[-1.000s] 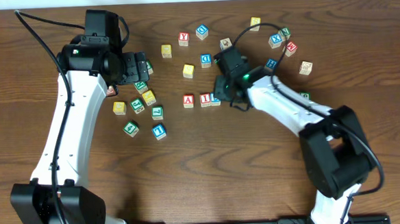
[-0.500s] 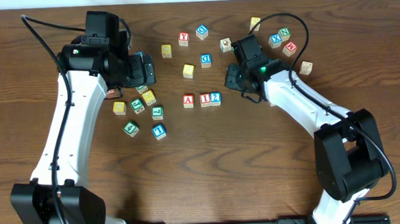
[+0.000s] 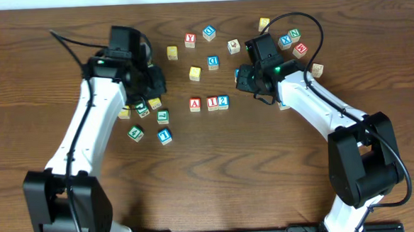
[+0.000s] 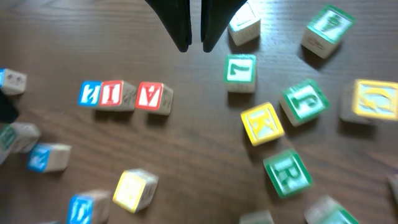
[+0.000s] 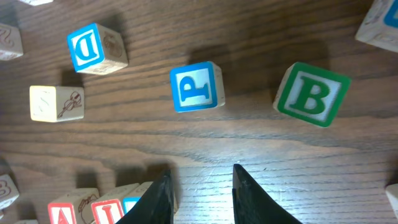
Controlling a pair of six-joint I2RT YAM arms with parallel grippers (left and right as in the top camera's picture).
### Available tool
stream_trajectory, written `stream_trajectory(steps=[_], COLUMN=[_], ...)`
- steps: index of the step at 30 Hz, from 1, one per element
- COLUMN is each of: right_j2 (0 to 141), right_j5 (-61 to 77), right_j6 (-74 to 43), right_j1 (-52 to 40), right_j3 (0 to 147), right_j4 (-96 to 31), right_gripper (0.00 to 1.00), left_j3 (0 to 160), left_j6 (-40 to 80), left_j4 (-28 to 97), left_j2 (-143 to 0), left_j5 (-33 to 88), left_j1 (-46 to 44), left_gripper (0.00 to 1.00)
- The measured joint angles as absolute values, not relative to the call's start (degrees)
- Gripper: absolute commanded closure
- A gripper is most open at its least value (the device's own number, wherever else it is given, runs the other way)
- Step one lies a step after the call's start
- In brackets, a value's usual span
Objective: Spell out AI2
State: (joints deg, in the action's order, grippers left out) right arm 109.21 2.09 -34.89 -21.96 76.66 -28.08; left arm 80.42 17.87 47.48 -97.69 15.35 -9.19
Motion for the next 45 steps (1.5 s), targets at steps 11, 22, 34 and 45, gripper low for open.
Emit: stream_trajectory(steps=[11, 22, 34, 45], right_j2=[109.2, 109.2, 109.2, 109.2], right_j5=[2.2, 2.2, 2.2, 2.2], right_j6=[-34.3, -34.2, -34.1, -34.1], right_j1=[-22.0, -22.0, -22.0, -22.0], right_j3=[76.6, 76.6, 76.6, 76.6], right_j4=[-27.8, -27.8, -27.8, -27.8], right_gripper=[0.74, 0.74, 0.74, 0.74], left_j3=[80.1, 80.1, 80.1, 80.0], left_j6=[18.9, 20.8, 22.7, 23.0], left_j4=[42.5, 38.6, 36.8, 37.2], left_j2=[-103.0, -111.6, -116.0, -116.0], left_j5=[15.4, 15.4, 15.4, 15.8], left_j1=[-10.8, -13.9, -15.6, -18.2], left_gripper=[0.93, 0.93, 0.93, 0.93])
